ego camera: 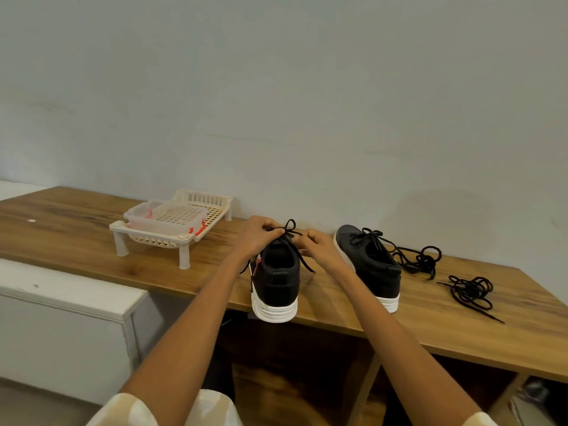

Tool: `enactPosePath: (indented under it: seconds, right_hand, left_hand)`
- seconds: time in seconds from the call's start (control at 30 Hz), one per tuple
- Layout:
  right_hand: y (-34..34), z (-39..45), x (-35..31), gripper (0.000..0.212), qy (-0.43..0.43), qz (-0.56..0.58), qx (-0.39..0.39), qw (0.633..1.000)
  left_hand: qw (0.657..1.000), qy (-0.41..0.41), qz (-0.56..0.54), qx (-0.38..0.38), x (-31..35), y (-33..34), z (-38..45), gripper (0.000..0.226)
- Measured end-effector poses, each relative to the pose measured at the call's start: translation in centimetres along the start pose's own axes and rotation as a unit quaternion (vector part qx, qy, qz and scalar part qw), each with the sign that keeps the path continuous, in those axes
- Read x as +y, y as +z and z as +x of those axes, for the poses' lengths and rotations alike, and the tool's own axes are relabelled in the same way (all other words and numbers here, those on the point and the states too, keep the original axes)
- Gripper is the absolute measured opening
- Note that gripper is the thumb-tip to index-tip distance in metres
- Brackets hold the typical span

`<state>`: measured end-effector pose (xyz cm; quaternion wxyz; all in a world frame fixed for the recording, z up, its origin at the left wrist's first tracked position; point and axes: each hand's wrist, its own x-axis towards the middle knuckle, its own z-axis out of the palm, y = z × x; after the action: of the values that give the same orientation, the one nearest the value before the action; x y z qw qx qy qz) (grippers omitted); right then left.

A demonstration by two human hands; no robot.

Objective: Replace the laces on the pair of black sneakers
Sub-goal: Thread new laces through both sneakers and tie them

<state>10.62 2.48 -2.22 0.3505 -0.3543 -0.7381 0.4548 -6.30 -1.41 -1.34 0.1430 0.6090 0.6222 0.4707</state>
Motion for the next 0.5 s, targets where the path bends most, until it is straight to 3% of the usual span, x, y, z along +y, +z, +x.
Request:
enactPosePath:
  seconds: [0.1, 0.23, 0.37, 0.5]
  right_hand:
    - [-0.4, -0.2, 0.1, 0.023, 0.013, -0.075, -0.047, 0.996]
    - [-1.7, -0.6, 0.2, 0.03, 0.02, -0.057, -0.069, 0.996]
    - [-2.1, -0.7, -0.6, 0.027, 0.029, 0.124, -0.027, 0.991]
    - [-2.6, -0.4, -2.1, 0.023, -0.029, 0.321, 0.019, 0.946]
  left_hand:
    - [1.0, -0.001, 0.004, 0.004, 0.0, 0.1, 0.0, 0.017]
    - [1.0, -0.021, -0.003, 0.016, 0.4, 0.3, -0.2, 0.011]
    - [0.999, -0.038, 0.006, 0.029, 0.7, 0.3, -0.3, 0.007]
    - [0.998, -0.049, 0.007, 0.032, 1.1, 0.6, -0.4, 0.007]
